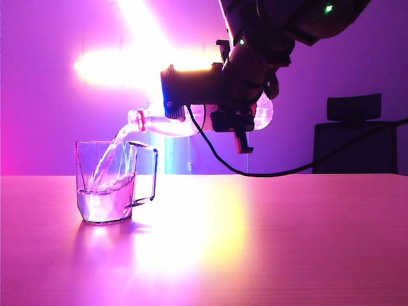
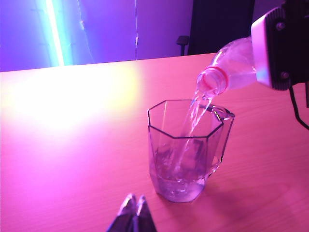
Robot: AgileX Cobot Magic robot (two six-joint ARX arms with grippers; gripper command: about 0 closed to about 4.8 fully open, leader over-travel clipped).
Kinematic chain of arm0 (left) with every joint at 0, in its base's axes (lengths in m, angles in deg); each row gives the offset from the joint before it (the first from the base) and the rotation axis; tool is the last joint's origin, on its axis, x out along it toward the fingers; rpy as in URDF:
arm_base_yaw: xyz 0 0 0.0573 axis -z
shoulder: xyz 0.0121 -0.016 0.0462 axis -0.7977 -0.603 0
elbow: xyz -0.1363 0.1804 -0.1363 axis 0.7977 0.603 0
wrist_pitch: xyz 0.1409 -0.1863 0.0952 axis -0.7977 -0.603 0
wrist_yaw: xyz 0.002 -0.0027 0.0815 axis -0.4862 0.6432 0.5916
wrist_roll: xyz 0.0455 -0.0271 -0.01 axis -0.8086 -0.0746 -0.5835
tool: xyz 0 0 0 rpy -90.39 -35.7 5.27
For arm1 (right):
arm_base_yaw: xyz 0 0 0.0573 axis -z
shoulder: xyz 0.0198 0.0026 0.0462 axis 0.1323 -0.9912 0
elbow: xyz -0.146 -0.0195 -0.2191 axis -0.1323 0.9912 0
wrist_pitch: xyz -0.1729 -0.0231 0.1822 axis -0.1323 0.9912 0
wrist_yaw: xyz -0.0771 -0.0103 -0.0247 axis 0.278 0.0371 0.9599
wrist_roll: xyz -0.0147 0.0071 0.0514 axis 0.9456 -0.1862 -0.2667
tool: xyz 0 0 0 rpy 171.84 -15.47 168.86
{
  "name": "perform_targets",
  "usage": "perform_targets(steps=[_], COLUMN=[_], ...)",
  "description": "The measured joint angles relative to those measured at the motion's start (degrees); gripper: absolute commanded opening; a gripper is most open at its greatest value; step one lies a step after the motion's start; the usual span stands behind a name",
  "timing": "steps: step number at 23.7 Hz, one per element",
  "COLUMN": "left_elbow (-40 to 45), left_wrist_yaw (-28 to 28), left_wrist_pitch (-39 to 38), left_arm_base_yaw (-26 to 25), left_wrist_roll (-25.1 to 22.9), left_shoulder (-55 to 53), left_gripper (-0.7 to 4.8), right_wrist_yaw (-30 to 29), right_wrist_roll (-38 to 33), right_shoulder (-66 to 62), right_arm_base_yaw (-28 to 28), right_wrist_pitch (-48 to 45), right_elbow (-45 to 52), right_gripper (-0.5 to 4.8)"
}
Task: Pick up the mineral water bottle on the table and pour water into the mug until it's half full.
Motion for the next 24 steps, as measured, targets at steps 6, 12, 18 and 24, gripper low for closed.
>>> perform_targets(steps=[6,12,18,24], left_elbow=[0.00,0.00,0.00,0.00], left_wrist_yaw=[0.00,0.00,0.00,0.00], left_wrist_pitch=[0.00,0.00,0.00,0.00], left_arm_base_yaw=[0.00,0.00,0.00,0.00], left_wrist_roll=[0.00,0.00,0.00,0.00], left_shoulder=[0.00,0.00,0.00,0.02], left_gripper=[-0.02,-0.02,-0.02,-0.02], right_wrist_yaw=[0.00,0.00,-0.04,-1.14], right_wrist_roll=[0.00,-0.11,-7.54,-21.92], right_shoulder=[0.00,0.04,0.13,0.11], right_arm_base_yaw=[0.00,0.00,-0.02,-0.09], right_wrist_pitch=[-0.04,-0.37,0.66,5.20], right_elbow=[-0.07,-0.07,-0.07,-0.04], right_gripper=[1.56,1.56,1.56,1.56])
